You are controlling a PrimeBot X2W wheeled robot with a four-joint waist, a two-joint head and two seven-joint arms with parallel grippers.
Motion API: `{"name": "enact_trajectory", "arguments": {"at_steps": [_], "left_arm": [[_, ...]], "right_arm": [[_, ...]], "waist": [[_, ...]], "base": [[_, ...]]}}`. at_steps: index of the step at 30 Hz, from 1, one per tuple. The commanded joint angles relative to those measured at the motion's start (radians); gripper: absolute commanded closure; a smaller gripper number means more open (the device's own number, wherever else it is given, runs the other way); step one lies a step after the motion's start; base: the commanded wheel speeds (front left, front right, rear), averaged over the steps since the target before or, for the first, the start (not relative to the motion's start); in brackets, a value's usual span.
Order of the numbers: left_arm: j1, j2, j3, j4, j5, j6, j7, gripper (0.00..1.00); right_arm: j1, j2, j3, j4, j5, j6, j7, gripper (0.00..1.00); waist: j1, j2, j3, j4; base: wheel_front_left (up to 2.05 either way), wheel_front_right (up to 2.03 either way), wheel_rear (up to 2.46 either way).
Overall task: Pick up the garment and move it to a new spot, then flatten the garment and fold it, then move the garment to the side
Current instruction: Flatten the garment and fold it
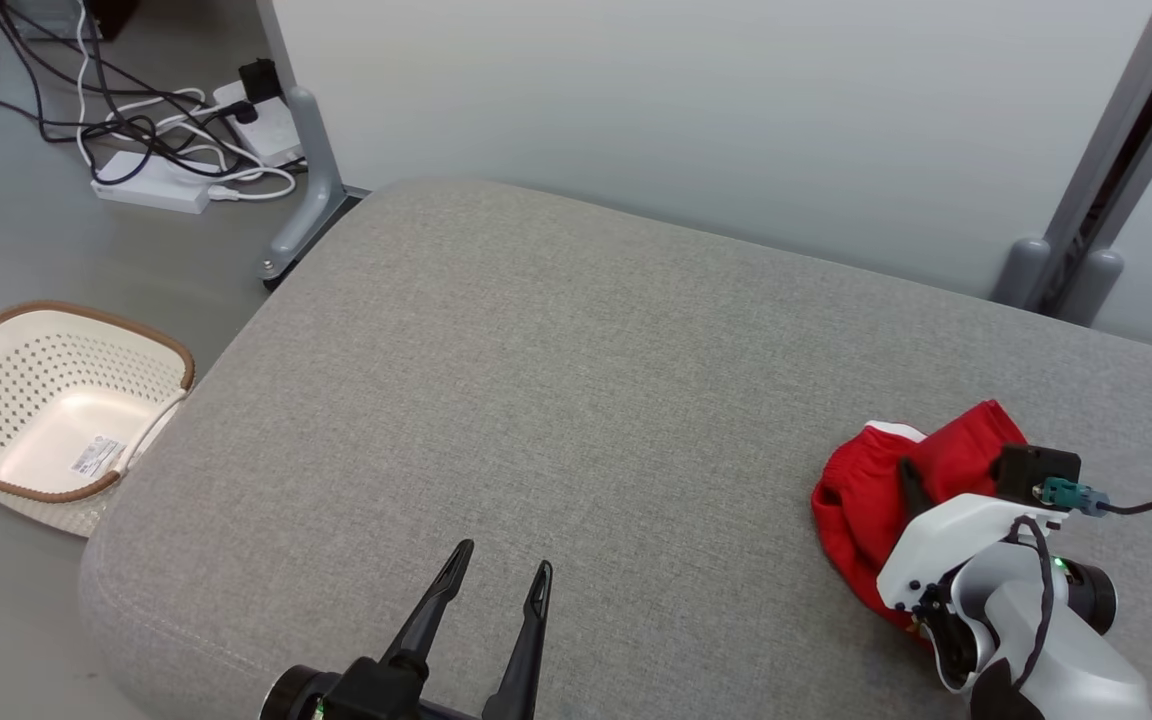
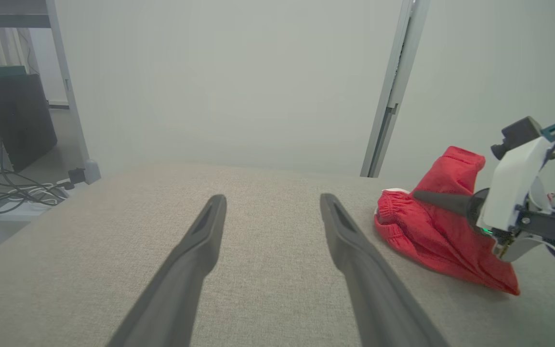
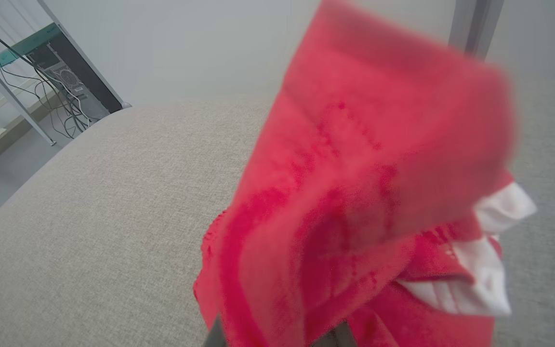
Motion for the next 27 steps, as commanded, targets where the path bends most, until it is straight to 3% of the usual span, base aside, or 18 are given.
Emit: {"name": "enact_trajectory", "arguments": {"at_steps": [1, 7, 16, 27], "left_arm": [[-0.009, 0.004, -0.001, 0.000, -0.010, 0.005, -0.004, 0.00], [0.001, 0.004, 0.001, -0.003, -0.007, 0.007, -0.004, 0.00], [-0.013, 0.003, -0.012, -0.008, -0.025, 0.019, -0.004, 0.00], [-0.025, 0.004, -0.011, -0.003, -0.036, 0.023, -0.004, 0.00]], "right_arm": [[-0.016, -0.009, -0.011, 0.020, -0.007, 0.000, -0.005, 0.00], [-0.045, -0.008, -0.004, 0.027, -0.066, 0.000, -0.005, 0.00], [-0.089, -0.008, 0.059, 0.048, -0.280, 0.000, 0.016, 0.00], [-0.050, -0.008, 0.139, -0.044, -0.252, 0.000, 0.084, 0.00]], "waist": [[0.0000, -0.0001, 0.006, 0.013], [0.0000, -0.0001, 0.007, 0.016], [0.0000, -0.0001, 0.023, 0.017], [0.0000, -0.0001, 0.033, 0.022]], "base": [[0.00, 0.00, 0.00], [0.00, 0.00, 0.00], [0.00, 0.00, 0.00], [0.00, 0.00, 0.00]]}}
